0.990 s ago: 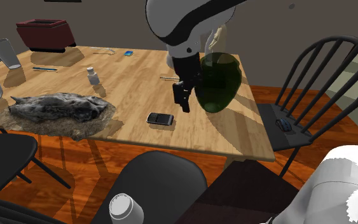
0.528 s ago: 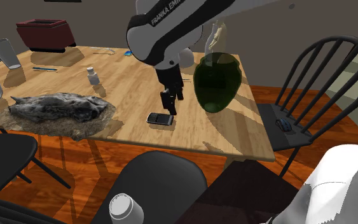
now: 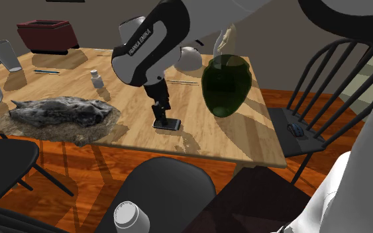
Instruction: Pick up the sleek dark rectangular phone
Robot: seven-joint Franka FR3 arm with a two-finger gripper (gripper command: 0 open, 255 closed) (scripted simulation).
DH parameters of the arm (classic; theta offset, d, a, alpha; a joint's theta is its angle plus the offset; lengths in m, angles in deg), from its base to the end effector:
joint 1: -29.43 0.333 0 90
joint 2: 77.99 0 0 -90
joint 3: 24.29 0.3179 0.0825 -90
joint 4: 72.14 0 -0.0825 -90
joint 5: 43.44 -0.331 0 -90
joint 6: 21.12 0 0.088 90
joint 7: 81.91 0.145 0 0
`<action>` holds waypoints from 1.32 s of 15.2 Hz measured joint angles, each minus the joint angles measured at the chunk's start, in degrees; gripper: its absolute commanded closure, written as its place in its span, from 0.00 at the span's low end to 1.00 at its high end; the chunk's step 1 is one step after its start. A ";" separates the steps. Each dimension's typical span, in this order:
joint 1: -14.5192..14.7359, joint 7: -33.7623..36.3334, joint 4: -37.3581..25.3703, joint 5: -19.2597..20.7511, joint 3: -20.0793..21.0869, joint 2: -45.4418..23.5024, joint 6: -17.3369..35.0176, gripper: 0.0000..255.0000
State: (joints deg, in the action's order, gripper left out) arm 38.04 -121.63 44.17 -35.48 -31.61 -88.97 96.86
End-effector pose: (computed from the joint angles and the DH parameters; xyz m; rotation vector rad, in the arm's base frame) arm 0.5189 0.0010 0.3389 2.8107 1.1740 -0.3043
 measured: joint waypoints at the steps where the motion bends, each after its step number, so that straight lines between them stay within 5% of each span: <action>1: 0.02 -0.18 -0.06 0.01 0.07 -0.60 0.56 0.00; 7: -0.13 -0.13 1.10 0.00 0.11 -3.51 4.63 0.00; 8: -0.12 -0.08 1.21 0.00 0.12 -3.63 4.86 1.00; 20: -0.06 -0.06 1.18 0.02 0.14 -3.08 4.34 1.00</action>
State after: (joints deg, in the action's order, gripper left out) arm 37.98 -121.70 45.35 -35.45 -31.47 -92.05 101.20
